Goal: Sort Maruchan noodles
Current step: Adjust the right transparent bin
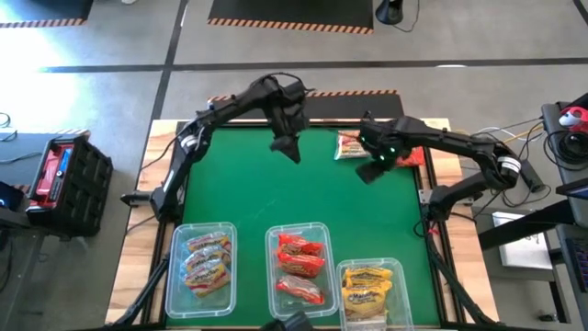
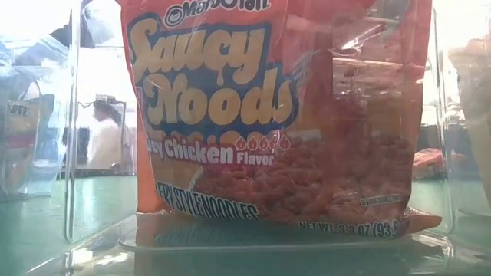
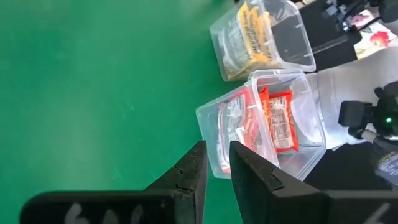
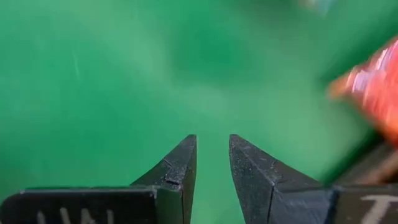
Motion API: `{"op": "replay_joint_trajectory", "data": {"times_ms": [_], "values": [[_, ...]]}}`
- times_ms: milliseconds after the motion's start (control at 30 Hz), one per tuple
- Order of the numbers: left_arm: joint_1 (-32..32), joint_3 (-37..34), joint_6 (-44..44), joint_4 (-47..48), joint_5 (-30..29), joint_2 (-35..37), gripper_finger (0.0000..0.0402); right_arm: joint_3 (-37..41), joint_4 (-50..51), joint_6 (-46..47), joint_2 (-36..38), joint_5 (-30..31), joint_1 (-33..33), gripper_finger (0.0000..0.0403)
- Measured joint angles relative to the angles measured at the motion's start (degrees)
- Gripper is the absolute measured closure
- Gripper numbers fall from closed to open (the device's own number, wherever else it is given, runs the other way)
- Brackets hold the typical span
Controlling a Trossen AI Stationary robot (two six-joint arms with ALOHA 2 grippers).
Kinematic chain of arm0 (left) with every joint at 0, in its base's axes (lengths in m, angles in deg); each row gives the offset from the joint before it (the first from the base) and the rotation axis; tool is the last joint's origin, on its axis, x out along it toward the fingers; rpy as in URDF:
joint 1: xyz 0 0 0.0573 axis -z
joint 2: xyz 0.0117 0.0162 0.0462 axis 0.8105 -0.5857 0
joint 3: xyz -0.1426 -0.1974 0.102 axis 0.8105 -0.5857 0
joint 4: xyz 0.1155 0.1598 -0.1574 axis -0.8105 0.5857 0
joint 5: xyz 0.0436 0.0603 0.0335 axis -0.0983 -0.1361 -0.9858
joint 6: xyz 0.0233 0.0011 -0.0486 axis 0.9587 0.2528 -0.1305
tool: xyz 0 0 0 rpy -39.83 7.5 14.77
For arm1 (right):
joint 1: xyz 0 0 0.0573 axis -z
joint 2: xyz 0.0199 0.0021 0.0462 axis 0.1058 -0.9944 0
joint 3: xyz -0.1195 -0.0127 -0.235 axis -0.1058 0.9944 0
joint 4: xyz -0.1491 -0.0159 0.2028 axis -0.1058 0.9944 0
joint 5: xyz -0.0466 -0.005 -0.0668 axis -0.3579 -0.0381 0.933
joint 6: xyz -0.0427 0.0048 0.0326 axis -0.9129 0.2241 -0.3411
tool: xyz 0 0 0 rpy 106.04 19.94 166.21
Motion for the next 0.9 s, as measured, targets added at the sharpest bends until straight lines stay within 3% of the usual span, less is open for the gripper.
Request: {"op": "replay_joint_trajectory", "data": {"times_ms": [167,433,567,733,900], "values": [[0.0,-1.7,-4.4,-1.9,-1.5,0.0,0.0350,1.3,5.7,2.5,6.3,-7.1,-5.3,0.0319],[0.2,-4.4,-13.1,-9.9,-6.4,0.0,0.0350,4.3,-10.6,19.1,15.0,-9.1,-23.9,0.0319],[0.2,-5.4,-18.3,-13.7,-8.8,0.0,0.0350,4.9,-19.1,22.6,13.4,-6.8,-34.0,0.0319],[0.1,-5.6,-22.7,-15.4,-14.7,0.0,0.0350,3.7,-20.6,25.6,9.0,-4.2,-42.7,0.0319],[0.2,-5.5,-24.5,-15.6,-15.6,0.0,0.0350,1.8,-22.3,27.3,5.2,-4.2,-49.1,0.0313]]}}
